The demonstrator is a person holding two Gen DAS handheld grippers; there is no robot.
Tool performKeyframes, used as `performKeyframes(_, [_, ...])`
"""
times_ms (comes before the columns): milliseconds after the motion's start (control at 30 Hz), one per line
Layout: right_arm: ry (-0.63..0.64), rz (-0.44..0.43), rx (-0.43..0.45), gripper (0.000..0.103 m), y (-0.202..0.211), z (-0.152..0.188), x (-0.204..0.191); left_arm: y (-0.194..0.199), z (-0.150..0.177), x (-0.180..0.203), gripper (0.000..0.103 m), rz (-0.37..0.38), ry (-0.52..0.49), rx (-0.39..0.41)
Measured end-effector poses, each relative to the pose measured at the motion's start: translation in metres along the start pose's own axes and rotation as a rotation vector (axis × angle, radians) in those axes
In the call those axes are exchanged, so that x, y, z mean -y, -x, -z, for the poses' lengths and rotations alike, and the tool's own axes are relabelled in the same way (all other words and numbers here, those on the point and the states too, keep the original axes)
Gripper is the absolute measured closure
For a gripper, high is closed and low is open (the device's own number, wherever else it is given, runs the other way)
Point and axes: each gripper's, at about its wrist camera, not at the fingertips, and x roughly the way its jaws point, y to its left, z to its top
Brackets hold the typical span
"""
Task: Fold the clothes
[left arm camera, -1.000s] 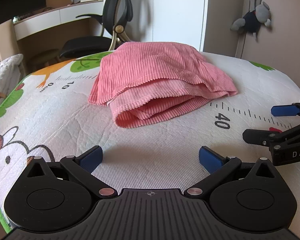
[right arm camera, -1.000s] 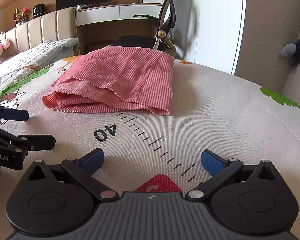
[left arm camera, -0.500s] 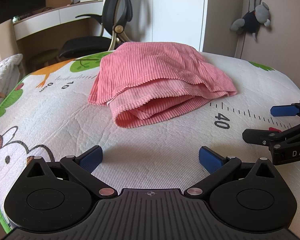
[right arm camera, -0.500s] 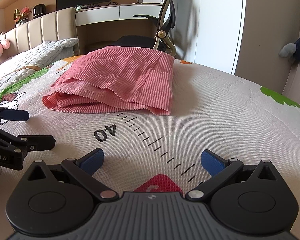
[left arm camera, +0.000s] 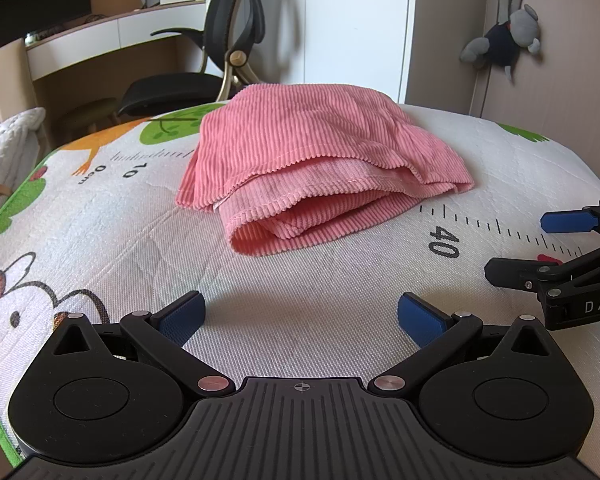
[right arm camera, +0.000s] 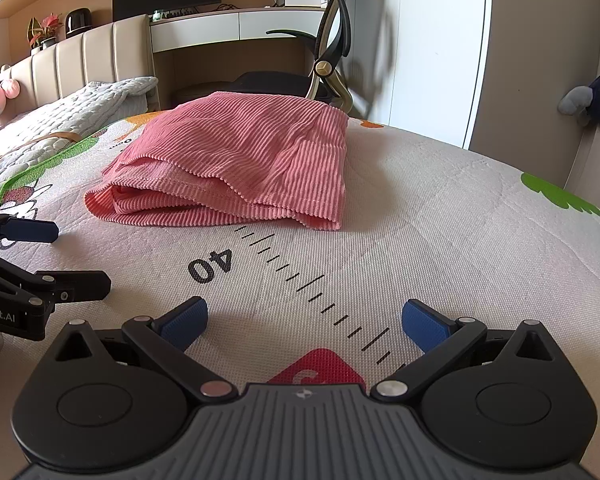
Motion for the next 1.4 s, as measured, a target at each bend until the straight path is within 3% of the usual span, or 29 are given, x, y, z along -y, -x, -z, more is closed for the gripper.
performKeyframes(1400, [0.003,0.000,-0.002,0.000,0.0014,-0.0001,-0.0003,-0.0005,-0.0007,-0.0017,0.000,0.010,-0.001,-0.005])
